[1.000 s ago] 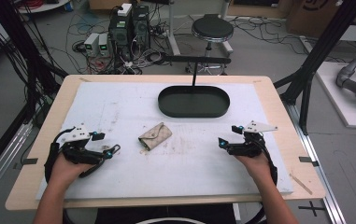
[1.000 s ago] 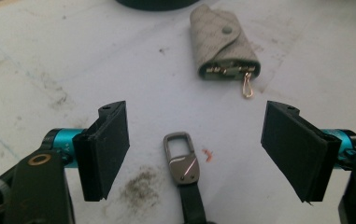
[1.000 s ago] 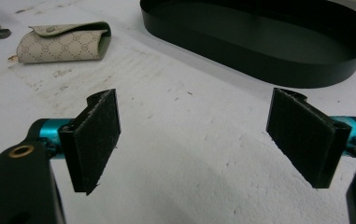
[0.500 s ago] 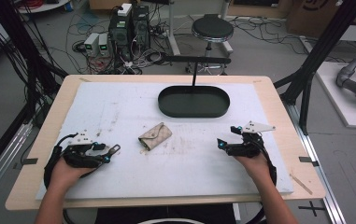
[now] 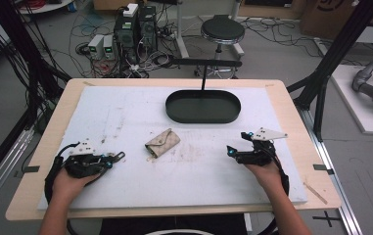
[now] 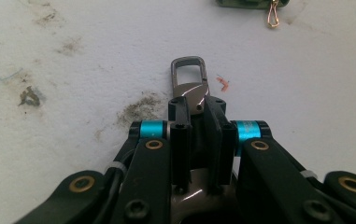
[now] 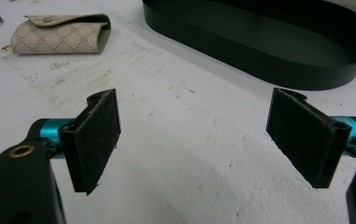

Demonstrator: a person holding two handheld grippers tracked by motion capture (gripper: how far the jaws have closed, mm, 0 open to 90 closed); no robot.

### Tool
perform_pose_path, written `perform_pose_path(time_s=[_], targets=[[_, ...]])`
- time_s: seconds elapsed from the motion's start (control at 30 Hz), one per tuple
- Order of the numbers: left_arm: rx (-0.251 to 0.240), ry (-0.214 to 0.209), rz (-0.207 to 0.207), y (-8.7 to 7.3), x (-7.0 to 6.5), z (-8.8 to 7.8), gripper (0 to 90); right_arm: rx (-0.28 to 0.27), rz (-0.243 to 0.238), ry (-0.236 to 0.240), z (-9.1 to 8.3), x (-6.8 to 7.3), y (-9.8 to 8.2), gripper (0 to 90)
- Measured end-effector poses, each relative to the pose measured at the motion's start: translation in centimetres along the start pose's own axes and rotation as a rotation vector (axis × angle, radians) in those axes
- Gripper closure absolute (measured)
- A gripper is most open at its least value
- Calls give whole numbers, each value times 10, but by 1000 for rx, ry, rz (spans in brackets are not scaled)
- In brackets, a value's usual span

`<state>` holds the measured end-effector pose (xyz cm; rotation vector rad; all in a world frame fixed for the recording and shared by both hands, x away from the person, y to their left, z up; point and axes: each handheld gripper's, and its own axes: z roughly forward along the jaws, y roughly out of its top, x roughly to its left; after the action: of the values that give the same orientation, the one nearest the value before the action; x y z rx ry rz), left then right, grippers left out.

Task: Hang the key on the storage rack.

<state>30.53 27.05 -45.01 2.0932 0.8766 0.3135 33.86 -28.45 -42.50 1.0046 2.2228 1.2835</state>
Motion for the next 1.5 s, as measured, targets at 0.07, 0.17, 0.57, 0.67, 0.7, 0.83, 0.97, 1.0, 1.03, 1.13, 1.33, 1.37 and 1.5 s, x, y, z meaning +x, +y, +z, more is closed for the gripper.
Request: perform_pose_path(time_s=[0.07,0.17,0.57,0.67,0.7,0.83,0.97,1.0,1.03,1.13,1.33,1.37,1.5], targets=[[3,6,6,1,-1,0,822,3,-8,2,0,0,0,180],[-5,41,33,5,-4,-3,826,1,-6,3,0,2,1,180],[-160,-5,76,43,-11,-13,830,15,-10,14,4,4,0,180],[-204,-31,79,58,-12,-10,830,16,-6,21,4,5,0,180],[-210,-34,86,64,-13,-8,830,15,-7,21,4,5,1,180],[-234,-48,94,81,-15,-2,829,12,-4,22,4,5,1,180],[-277,-87,87,109,-15,11,829,14,-1,26,4,4,1,180],[-277,-87,87,109,-15,11,829,14,-1,26,4,4,1,180],[-281,-82,95,121,-14,15,829,13,-3,28,5,4,1,180],[-283,-72,97,139,-12,21,829,16,4,29,5,4,1,180],[-310,-55,74,171,-5,29,828,21,2,30,6,3,0,180],[-317,-59,69,176,-5,31,829,23,3,31,6,3,0,180],[-310,-48,88,196,-3,37,829,24,-1,33,6,4,0,180]])
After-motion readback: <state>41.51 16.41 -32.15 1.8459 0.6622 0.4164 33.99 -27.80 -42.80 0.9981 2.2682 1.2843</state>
